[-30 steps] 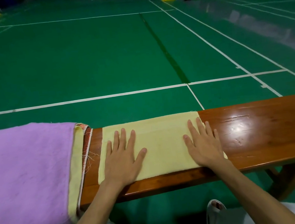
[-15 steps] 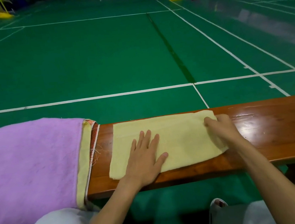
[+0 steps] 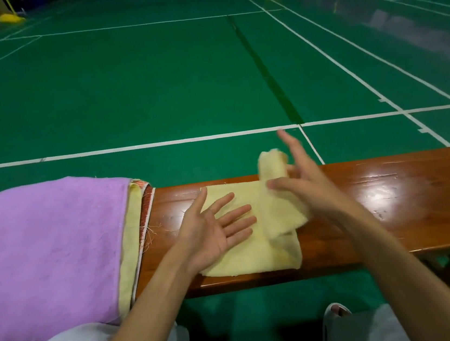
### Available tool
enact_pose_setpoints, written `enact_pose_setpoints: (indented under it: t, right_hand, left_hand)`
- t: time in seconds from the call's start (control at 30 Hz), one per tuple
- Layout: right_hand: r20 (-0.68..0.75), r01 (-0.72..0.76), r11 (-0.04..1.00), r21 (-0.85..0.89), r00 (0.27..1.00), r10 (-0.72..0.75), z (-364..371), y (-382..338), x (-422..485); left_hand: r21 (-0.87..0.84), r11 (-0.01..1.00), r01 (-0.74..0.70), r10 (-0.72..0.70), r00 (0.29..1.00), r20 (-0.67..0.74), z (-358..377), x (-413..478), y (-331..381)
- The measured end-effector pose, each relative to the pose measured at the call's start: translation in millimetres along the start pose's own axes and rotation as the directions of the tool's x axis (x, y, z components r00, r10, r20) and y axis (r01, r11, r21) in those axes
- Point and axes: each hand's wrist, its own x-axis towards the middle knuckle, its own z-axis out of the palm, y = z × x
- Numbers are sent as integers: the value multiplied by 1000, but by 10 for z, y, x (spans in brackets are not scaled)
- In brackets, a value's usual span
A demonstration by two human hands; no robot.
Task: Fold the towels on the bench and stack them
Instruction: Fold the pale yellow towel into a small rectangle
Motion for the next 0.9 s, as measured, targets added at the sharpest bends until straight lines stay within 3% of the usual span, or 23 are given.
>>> enact_pose_setpoints:
  t: [0.07, 0.13, 0.23, 0.33, 0.43, 0.67, 0.73, 0.83, 0.9]
  right_hand:
    - [176, 24, 997, -70, 984, -11, 249, -68, 38]
    - [174, 44, 993, -113, 984, -23, 347, -46, 59]
    - [-170, -26, 935, -354, 985, -37, 253, 169, 81]
    - [-400, -355, 769, -531, 905, 142, 116, 397, 68]
    - [-344, -460, 705, -539, 885, 314, 139, 503, 46]
    - [-276, -382, 803, -456, 919, 281, 204, 591, 38]
    - [-259, -380, 810, -446, 922, 289, 207, 582, 30]
    - [-302, -365, 806, -466, 922, 243, 214, 535, -13]
    - [-345, -300, 769, -565, 932, 110, 245, 495, -51]
  left_hand:
    - [-87, 996, 35, -30, 998, 61, 22, -28, 6]
    - [-101, 995, 23, -21, 1000, 18, 71, -81, 20]
    - [-11, 1000, 0, -1, 997, -80, 50, -107, 6]
    - [18, 1000, 22, -19, 993, -116, 56, -131, -25]
    - [25, 999, 24, -21, 995, -94, 96, -174, -6]
    - [63, 997, 37, -39, 999, 34, 87, -369, 37]
    - [87, 996, 25, -27, 1000, 14, 89, -428, 53]
    - [167, 976, -139, 170, 967, -188, 40, -450, 118]
    - [363, 891, -272, 396, 856, -332, -42, -424, 176]
